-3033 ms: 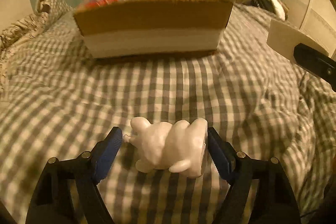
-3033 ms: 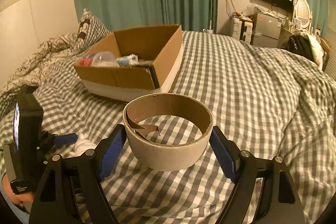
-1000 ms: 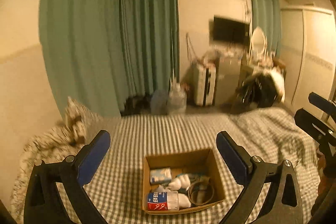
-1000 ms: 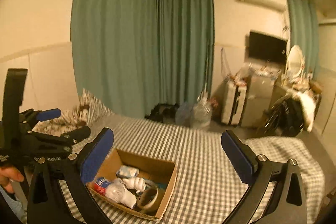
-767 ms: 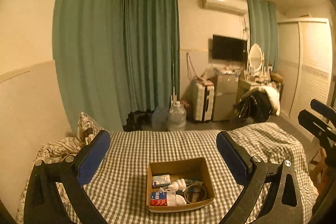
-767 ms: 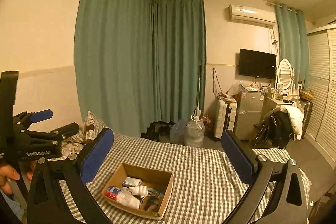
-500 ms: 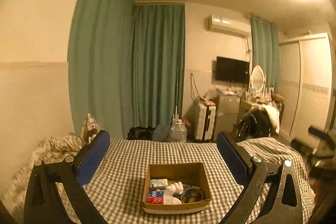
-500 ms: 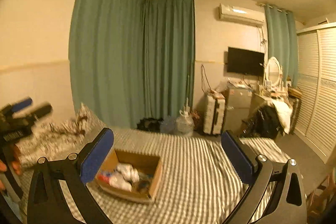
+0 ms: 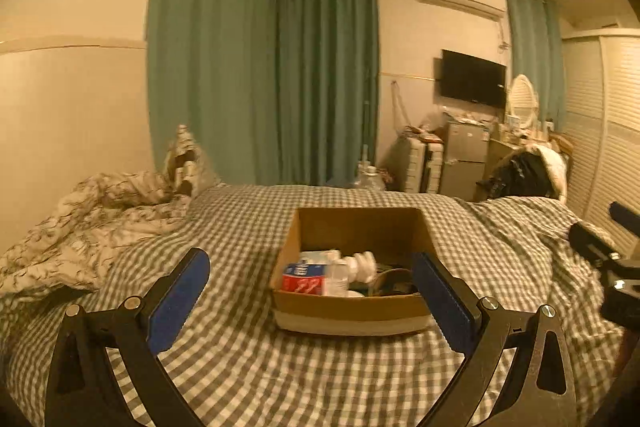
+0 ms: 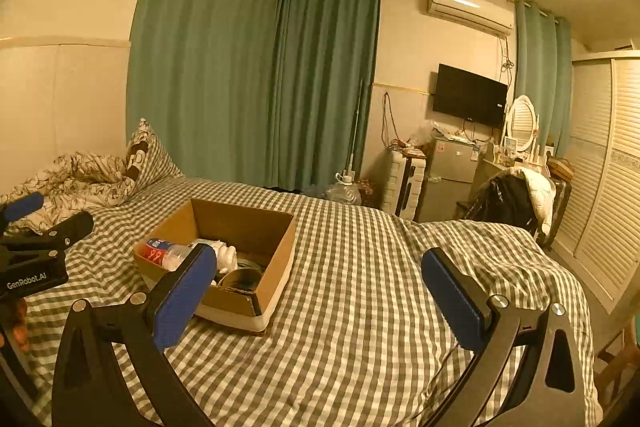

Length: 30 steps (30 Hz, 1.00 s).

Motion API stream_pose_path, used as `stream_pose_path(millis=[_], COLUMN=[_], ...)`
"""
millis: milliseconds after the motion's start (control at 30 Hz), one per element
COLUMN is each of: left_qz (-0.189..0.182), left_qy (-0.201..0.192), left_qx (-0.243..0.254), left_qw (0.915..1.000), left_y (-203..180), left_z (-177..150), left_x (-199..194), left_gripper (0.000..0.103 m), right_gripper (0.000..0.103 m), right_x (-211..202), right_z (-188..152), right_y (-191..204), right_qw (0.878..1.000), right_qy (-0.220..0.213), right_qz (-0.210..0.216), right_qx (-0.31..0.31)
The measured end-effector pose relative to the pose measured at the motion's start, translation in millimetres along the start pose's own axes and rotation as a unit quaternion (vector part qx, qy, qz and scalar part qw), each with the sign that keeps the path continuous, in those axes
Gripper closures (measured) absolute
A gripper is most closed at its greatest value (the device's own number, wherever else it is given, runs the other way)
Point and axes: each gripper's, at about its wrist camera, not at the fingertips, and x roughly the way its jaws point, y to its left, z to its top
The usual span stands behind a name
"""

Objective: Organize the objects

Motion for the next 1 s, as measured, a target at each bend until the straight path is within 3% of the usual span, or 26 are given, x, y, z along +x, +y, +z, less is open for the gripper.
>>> stream_pose_path(millis=[300,1000], left_qz=[-0.015,-0.020], left_qy=[0.017,0.013], left_qx=[-0.005,0.008], left_qw=[0.9997,0.9997], left_y=[-3,-14], left_z=[-6,-5], left_x=[-8,-15], left_gripper=[0.000,0.000], right_gripper=[0.000,0.000], right_x=[9,0], right_z=[-6,0], right_y=[8,1], right_qw=[1.000,0.999], right_qy=[0.017,0.016], right_qz=[0.009,0.005], right_qx=[0.005,0.028])
